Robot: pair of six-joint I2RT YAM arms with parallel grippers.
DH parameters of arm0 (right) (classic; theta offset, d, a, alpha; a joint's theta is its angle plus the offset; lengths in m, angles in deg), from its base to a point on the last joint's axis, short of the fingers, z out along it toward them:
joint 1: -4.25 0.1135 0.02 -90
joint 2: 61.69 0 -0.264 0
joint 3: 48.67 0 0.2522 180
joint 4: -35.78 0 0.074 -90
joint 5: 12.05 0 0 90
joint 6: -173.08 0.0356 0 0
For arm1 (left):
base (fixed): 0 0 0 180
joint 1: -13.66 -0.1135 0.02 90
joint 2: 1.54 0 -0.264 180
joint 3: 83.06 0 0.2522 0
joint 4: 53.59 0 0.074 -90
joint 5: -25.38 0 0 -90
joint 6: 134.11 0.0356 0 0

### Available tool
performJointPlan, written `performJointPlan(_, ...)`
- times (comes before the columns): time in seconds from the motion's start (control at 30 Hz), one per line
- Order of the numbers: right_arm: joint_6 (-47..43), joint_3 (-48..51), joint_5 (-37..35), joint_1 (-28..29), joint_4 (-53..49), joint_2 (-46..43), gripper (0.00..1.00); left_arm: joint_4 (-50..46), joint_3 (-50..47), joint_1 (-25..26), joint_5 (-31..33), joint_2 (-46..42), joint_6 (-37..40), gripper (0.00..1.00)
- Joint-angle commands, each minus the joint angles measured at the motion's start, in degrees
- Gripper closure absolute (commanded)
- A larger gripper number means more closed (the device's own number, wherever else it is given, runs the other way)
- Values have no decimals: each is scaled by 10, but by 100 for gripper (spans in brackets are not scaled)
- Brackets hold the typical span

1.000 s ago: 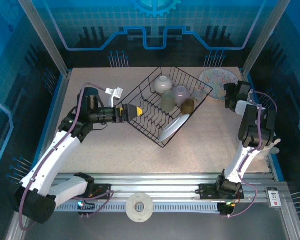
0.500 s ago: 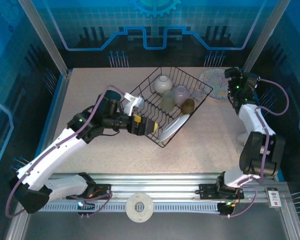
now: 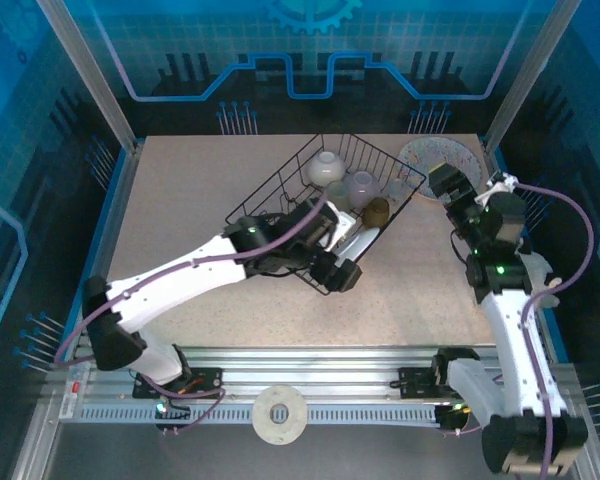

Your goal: Unload the mixed dishes from the dish rack

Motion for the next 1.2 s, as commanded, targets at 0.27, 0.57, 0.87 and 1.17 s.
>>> performJointPlan(0.27, -60, 29, 63, 21, -186, -195, 0, -9, 55, 54, 218, 94, 48, 23)
performJointPlan(0.57, -50, 35, 113, 22, -211, -240, 0, -8, 78, 86, 316, 151, 44, 29)
performJointPlan(0.87, -46, 51, 121, 22, -223, -261, 0, 19, 76, 90, 372, 182, 44, 37)
performJointPlan(1.17, -40, 62, 124, 22, -216, -267, 0, 20, 84, 89, 391, 210, 51, 52)
